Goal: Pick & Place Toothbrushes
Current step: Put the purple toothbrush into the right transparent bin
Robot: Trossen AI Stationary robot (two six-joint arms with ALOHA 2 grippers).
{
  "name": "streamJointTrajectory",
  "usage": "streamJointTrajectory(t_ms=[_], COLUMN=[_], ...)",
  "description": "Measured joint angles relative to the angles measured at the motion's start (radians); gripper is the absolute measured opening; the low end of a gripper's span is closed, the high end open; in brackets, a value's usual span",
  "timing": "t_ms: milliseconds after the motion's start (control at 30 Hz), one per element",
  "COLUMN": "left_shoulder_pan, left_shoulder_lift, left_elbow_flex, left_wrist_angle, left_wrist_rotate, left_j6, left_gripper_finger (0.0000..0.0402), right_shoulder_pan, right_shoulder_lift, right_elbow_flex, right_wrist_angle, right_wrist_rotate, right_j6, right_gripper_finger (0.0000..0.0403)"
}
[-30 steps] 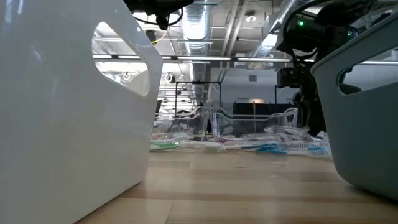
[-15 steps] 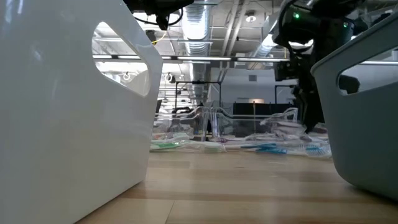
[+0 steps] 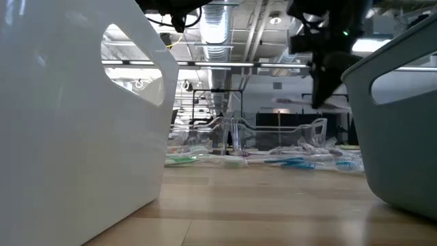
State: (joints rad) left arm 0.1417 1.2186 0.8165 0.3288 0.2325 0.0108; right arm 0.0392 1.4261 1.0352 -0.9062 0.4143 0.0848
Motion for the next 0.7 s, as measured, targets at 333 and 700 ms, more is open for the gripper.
streamJointTrajectory(t_ms=[333,700], left_shoulder_pan=[-0.001,-0.065], left_shoulder_lift=[0.0,0.0], left_elbow_flex=[0.0,0.0], left_wrist_angle=[0.0,0.007], left_wrist_rotate=[0.0,0.0], left_j6=[-0.055,-0.068], left_gripper_finger=[0.0008,0.0008], right_shoulder_pan=[-0.225,-0.592], right_shoulder_lift=[-0.001,0.1], right_elbow_flex=[0.19,0.193], right_wrist_angle=[0.133,0.389], right_wrist_rotate=[0.083,-0.159], right_j6=[-0.28,-0.457], right_gripper_finger=[0.0022,0.0009])
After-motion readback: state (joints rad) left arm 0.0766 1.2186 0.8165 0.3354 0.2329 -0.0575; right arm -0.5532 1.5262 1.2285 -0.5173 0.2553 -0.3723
